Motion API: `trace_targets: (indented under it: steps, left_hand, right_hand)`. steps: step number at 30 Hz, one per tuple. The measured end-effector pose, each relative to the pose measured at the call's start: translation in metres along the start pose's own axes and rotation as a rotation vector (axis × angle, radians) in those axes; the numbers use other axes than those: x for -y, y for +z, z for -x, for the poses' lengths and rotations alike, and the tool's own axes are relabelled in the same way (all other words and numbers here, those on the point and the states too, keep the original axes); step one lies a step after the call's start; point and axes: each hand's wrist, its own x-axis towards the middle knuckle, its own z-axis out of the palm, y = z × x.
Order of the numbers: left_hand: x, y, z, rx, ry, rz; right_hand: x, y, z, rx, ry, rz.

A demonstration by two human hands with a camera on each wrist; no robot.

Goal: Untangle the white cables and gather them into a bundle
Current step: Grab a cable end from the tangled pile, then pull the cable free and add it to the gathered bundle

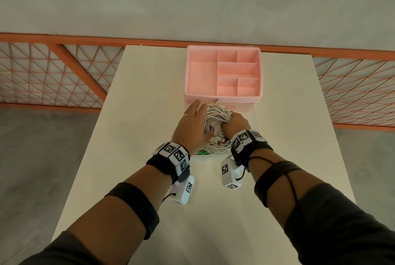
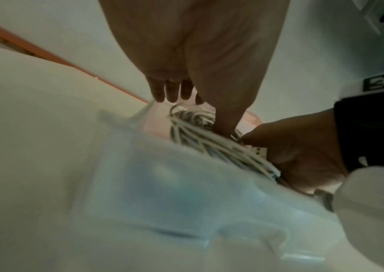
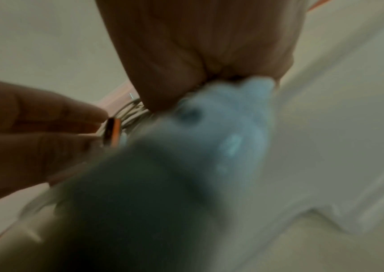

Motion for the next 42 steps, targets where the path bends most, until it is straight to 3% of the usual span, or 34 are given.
trace_targets:
  steps: [4,7,10,13,16,22,25,27,30,32,34,36,39,42]
  left_hand:
    - [0.013,0.003,0.013,-0.067,-0.022,0.003]
    - [0.018,0.007,0.017,0.032,-0.072,0.121]
    - [0.022,0.011,0.015,0.105,-0.094,0.105]
    - [0.019,0.01,0.01,0.147,-0.107,0.044]
    - [0.016,0.009,0.006,0.203,-0.135,-0.045]
    - [0.012,0.01,-0.002,0.199,-0.135,-0.047]
    - [0.017,0.01,0.004,0.062,-0.092,0.07]
    - [0.02,0.01,0.014,-0.076,-0.078,0.179]
    - [0.023,0.011,0.027,-0.185,-0.226,0.294]
    - [0.026,0.014,0.029,-0.149,-0.373,0.35]
    - [0.028,0.016,0.026,-0.097,-0.442,0.347]
    - [0.029,0.018,0.02,-0.071,-0.424,0.306]
    - [0.029,0.017,0.014,-0.054,-0.385,0.276]
    - [0.028,0.014,0.009,-0.057,-0.358,0.252]
  right_hand:
    - [-0.006,-0.002,0.002,-0.054,0.042,-0.077]
    - [-0.001,-0.004,0.009,-0.072,-0.018,0.015]
    - [0.008,-0.008,0.023,-0.174,-0.166,0.229]
    - [0.013,-0.008,0.032,-0.314,-0.432,0.275]
    - [0.006,-0.003,0.03,-0.206,-0.603,0.365]
    - [-0.01,0.003,0.018,-0.146,-0.5,0.507]
    - [-0.008,0.003,0.02,-0.198,-0.454,0.575]
    - [-0.012,-0.001,0.02,-0.138,-0.447,0.498]
    - [-0.019,-0.019,0.014,0.07,-0.43,0.233]
    - [-0.019,-0.037,0.015,0.137,-0.418,0.1]
    - [-0.019,-0.055,0.022,0.104,-0.386,0.083]
    - [-0.019,-0.069,0.031,0.08,-0.305,0.179]
    - [-0.016,-0.078,0.043,0.176,-0.149,0.285]
    - [-0.013,-0.078,0.049,0.197,-0.09,0.299]
